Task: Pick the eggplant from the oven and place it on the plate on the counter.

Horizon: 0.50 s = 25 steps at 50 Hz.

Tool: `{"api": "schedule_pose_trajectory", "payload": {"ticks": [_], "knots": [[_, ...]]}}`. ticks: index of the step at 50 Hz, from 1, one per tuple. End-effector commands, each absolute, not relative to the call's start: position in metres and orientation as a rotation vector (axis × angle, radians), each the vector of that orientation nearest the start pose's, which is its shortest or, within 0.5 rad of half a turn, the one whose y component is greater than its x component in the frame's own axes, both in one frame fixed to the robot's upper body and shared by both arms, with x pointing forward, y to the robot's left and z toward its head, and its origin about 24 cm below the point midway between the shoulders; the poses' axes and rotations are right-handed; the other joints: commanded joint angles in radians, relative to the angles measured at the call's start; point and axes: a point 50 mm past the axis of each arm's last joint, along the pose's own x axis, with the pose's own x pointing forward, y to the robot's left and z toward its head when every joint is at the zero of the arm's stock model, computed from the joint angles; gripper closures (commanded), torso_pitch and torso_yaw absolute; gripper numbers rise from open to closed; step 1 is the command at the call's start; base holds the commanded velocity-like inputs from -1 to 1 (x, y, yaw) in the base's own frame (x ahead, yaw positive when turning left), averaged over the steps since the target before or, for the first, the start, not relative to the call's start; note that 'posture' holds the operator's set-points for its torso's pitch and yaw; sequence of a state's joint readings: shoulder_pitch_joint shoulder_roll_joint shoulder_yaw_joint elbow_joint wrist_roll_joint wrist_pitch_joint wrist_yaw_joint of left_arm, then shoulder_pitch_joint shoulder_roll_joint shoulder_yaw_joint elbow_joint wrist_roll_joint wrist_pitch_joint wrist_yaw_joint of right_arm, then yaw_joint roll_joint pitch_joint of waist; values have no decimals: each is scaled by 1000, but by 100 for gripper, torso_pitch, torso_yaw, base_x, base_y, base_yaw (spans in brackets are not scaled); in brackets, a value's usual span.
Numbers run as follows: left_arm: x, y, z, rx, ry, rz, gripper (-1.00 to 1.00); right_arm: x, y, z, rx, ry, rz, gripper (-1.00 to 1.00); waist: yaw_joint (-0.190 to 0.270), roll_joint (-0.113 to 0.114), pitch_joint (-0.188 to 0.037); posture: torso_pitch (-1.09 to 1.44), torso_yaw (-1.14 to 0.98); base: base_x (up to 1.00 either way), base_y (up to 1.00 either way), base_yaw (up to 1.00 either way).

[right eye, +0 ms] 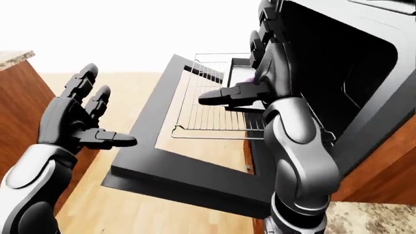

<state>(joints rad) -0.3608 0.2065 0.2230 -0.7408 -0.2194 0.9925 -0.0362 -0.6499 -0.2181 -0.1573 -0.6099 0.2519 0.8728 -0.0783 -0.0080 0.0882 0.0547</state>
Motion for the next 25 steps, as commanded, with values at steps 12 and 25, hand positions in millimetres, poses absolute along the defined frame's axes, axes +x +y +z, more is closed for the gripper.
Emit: {"api": "schedule_pose_trajectory", "payload": {"ticks": [12,25], "knots": [[250,180,215,43,-186,-40,-100,272,-150,283,-6,-447,91,-100,30,-106,-25,0,0,36,0,0],[250,182,213,41,-187,-36,-100,273,-149,284,-2,-454,91,-100,1,-26,-38,0,0,10,0,0]]}}
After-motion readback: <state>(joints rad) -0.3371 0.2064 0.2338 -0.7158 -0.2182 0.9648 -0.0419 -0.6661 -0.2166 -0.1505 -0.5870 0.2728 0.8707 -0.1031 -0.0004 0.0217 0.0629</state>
